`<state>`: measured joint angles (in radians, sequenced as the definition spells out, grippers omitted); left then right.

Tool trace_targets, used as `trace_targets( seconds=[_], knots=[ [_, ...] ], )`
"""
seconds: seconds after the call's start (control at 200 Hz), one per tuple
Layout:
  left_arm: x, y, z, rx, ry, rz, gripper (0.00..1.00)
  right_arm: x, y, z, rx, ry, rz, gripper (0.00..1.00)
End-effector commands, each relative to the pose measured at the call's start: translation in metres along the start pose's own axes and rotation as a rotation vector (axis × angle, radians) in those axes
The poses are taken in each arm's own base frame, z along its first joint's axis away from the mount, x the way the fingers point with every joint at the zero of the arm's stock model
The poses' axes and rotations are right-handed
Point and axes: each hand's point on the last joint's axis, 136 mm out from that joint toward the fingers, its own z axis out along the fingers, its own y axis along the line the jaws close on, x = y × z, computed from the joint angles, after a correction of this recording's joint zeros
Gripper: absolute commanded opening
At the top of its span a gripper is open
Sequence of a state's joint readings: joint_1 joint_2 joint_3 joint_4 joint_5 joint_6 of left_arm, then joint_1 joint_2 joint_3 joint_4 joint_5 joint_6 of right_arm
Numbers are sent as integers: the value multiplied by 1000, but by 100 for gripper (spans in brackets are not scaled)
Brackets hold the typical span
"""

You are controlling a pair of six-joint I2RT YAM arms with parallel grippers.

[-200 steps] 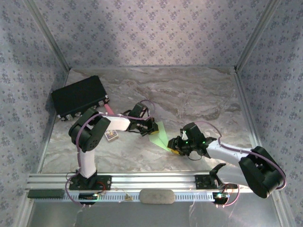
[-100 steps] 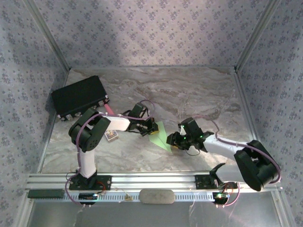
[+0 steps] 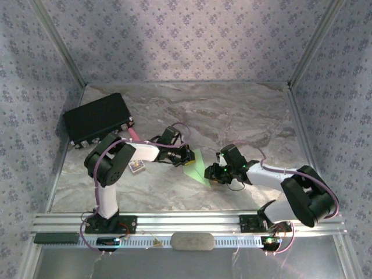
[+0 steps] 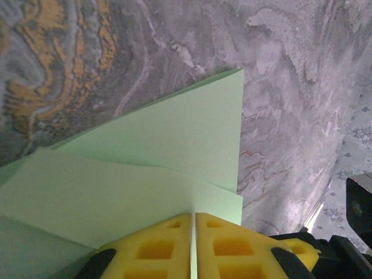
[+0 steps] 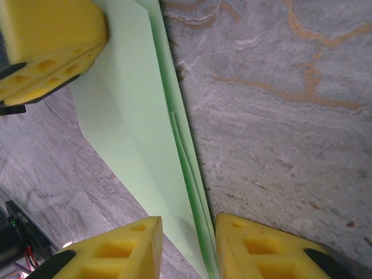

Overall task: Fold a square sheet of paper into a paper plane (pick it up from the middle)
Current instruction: Turn over the paper at the center of the table.

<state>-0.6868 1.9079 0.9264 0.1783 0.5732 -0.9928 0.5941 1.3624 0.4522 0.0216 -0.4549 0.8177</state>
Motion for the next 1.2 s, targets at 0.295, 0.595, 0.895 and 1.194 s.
trace_targets(
  seconds=[0.295, 0.595, 0.895, 1.194],
  knots=[
    [8, 36, 6, -87, 15, -56, 11, 2, 11, 2, -85, 5, -19, 27],
    [6, 32, 5, -79, 5, -57, 10, 2, 9, 3, -98, 5, 0, 22],
    [1, 12, -6, -34, -19, -27, 16, 1, 9, -3, -105, -5, 0, 12],
    [-5, -35, -53, 3, -118, 101, 44, -6, 8, -31, -14, -57, -80, 9]
  ],
)
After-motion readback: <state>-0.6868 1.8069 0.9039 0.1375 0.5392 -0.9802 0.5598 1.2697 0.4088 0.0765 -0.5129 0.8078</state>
